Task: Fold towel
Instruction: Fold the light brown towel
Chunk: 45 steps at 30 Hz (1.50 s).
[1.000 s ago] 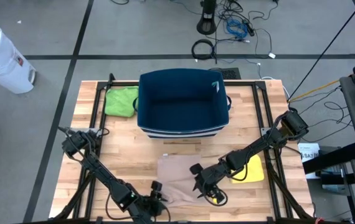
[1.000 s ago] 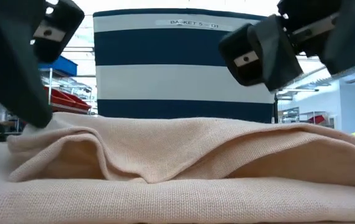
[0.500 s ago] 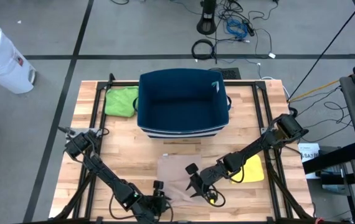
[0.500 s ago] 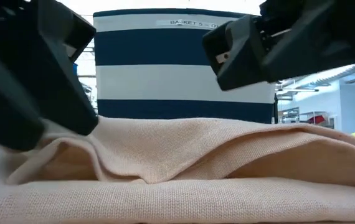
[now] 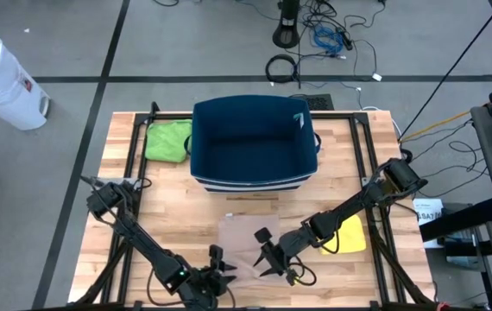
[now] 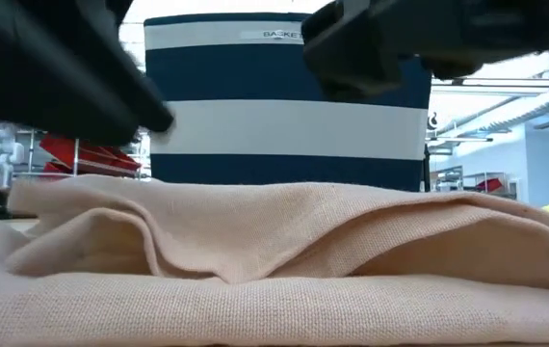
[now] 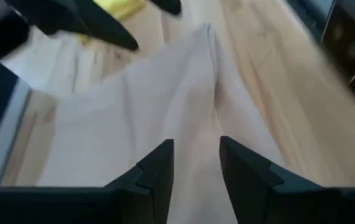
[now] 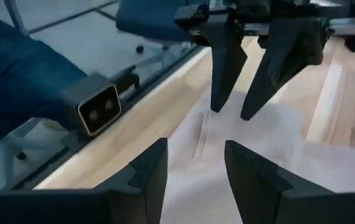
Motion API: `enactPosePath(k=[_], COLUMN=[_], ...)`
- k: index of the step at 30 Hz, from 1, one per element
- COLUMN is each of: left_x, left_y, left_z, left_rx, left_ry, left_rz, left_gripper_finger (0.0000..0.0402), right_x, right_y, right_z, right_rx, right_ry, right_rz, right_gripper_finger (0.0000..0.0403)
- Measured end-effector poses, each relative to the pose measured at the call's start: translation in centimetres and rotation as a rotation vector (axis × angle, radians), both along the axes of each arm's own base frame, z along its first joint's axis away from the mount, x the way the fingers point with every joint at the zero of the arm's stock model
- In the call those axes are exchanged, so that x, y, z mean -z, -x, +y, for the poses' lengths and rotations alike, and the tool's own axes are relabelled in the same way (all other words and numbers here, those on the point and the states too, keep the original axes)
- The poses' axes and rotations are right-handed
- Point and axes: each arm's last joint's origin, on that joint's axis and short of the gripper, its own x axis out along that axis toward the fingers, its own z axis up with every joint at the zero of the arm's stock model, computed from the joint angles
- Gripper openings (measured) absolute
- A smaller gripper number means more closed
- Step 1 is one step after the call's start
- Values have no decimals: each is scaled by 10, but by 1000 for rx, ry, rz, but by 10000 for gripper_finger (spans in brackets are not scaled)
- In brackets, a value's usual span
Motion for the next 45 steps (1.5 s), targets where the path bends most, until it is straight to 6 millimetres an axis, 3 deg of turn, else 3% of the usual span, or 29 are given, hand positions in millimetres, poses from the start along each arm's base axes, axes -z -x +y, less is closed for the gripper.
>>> enactPosePath(k=[8, 15, 20, 24, 40, 45], left_x=[-32, -43, -43, -42, -42, -43], left_y=[11, 22, 24, 24, 29, 29], left_z=[10, 16, 16, 16, 12, 12], left_rx=[-38, -70, -69, -74, -67, -72], left_ry=[-53, -142, -150, -146, -154, -158], left_rz=[-27, -22, -23, -20, -24, -29], left_gripper_finger=[135, 135, 135, 135, 135, 135], right_x=[17, 33, 46, 45, 41, 41], right_y=[-17, -46, -66, -77, -77, -77], right_z=[11, 37, 46, 51, 55, 55], right_rx=[-18, -41, 23, 66, 136, 135], right_ry=[1, 95, 240, 305, 343, 338], right_rz=[-31, -51, 38, 37, -1, 2], right_gripper_finger=[148, 148, 148, 148, 146, 110])
